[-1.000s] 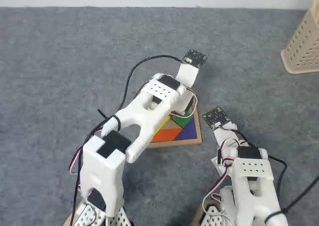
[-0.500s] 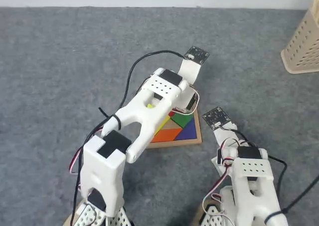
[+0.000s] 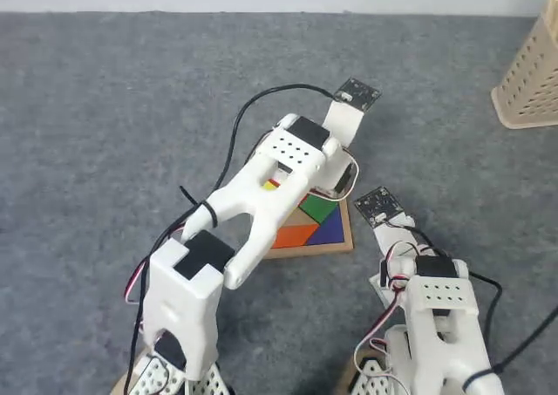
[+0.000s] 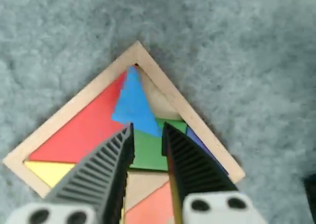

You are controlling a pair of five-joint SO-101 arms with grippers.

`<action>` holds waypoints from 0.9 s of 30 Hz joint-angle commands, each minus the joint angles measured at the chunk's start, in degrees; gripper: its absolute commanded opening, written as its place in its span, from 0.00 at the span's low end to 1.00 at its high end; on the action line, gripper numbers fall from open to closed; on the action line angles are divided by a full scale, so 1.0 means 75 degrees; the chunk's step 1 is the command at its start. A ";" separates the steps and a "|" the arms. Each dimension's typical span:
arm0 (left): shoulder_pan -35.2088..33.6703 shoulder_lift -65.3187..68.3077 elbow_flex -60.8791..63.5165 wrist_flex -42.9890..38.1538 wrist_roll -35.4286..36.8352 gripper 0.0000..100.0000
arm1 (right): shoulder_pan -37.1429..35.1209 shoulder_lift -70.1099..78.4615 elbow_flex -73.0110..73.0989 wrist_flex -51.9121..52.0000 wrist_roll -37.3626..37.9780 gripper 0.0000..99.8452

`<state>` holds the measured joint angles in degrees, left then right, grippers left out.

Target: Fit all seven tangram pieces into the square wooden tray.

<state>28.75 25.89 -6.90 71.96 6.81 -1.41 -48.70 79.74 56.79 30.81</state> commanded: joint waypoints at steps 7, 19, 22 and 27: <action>-0.0035 -0.0094 -0.0334 0.0035 0.0070 0.09 | 0.0076 -0.0240 -0.0035 -0.0135 0.0117 0.01; -0.0621 0.0105 -0.0275 -0.0551 0.0035 0.09 | 0.0076 -0.0229 -0.0035 -0.0135 0.0117 0.01; -0.0551 0.0445 -0.0322 -0.0656 0.0035 0.09 | 0.0076 -0.0229 -0.0035 -0.0135 0.0117 0.01; -0.0516 0.0563 -0.0358 -0.0703 0.0035 0.09 | 0.0076 -0.0229 -0.0035 -0.0135 0.0117 0.01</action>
<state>24.53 30.73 -7.96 67.56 7.08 -1.41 -48.70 79.74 56.79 30.81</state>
